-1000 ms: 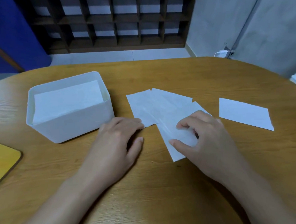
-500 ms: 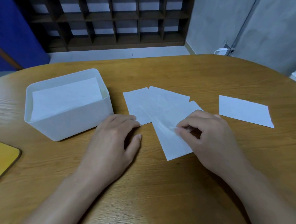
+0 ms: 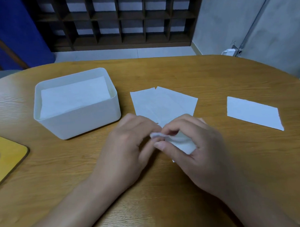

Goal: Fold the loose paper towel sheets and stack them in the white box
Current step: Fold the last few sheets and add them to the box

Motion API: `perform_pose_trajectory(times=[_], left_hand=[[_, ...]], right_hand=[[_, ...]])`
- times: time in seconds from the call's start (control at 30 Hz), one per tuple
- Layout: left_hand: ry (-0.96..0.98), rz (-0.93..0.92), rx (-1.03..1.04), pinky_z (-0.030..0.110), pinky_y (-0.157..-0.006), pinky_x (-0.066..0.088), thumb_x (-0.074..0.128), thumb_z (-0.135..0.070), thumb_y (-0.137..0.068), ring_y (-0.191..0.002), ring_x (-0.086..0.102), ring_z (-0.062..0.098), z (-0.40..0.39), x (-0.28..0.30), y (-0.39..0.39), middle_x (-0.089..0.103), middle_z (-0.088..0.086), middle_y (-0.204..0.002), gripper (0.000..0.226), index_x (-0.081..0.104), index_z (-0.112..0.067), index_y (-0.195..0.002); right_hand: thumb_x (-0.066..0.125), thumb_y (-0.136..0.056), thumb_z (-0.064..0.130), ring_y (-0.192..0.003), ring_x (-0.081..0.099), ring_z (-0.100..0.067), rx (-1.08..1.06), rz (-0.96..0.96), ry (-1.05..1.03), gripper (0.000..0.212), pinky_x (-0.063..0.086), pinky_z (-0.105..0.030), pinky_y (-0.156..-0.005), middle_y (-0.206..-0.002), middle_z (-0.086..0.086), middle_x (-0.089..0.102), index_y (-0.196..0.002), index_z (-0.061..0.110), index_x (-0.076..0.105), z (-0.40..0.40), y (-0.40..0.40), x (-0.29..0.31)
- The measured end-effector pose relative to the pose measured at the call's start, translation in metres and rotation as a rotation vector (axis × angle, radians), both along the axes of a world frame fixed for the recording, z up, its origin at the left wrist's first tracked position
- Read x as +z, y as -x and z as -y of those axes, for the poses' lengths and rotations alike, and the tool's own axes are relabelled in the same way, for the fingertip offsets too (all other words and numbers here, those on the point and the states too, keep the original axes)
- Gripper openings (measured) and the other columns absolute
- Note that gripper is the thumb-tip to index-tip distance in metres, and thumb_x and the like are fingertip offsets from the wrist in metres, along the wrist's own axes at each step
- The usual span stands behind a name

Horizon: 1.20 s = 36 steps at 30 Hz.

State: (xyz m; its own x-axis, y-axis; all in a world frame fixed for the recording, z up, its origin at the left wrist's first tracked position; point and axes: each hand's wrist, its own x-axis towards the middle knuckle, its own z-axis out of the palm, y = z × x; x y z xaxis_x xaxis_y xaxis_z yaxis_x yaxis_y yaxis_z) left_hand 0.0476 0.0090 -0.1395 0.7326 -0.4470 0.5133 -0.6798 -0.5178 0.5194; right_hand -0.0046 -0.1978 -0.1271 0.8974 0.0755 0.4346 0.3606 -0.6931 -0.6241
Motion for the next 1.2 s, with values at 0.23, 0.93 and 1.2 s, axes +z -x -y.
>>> perform_pose_trajectory(times=[0.23,0.93,1.2], left_hand=[[0.378,-0.374,0.076,0.042,-0.064,0.049,0.074,-0.026,-0.104,-0.071,0.061,0.033,-0.022,0.009,0.004,0.071,0.005,-0.081,0.011,0.077,-0.016,-0.099],[-0.12,-0.207,0.096,0.036,-0.098,0.053,0.082,-0.031,-0.096,-0.115,0.058,0.006,-0.048,0.002,0.009,0.064,-0.027,-0.112,0.022,0.077,-0.038,-0.115],[-0.15,-0.21,-0.019,0.026,-0.098,0.047,0.07,-0.036,-0.104,-0.121,0.058,0.008,-0.036,-0.002,0.014,0.068,-0.026,-0.112,0.012,0.077,-0.038,-0.114]], right_hand=[[0.076,-0.103,0.032,-0.085,0.073,-0.016,-0.056,-0.147,-0.243,0.01,0.056,-0.04,-0.066,-0.095,0.011,0.077,-0.112,0.034,0.072,0.007,-0.001,0.004],[0.083,-0.089,0.047,-0.088,0.057,-0.008,-0.169,-0.168,-0.006,0.023,0.037,-0.018,-0.069,-0.096,0.017,0.06,-0.108,0.037,0.075,0.015,-0.022,-0.001],[0.079,-0.096,0.035,-0.087,0.059,-0.005,-0.161,-0.159,0.267,0.007,0.036,-0.03,-0.086,-0.088,0.016,0.064,-0.093,0.032,0.075,0.022,-0.026,-0.015]])
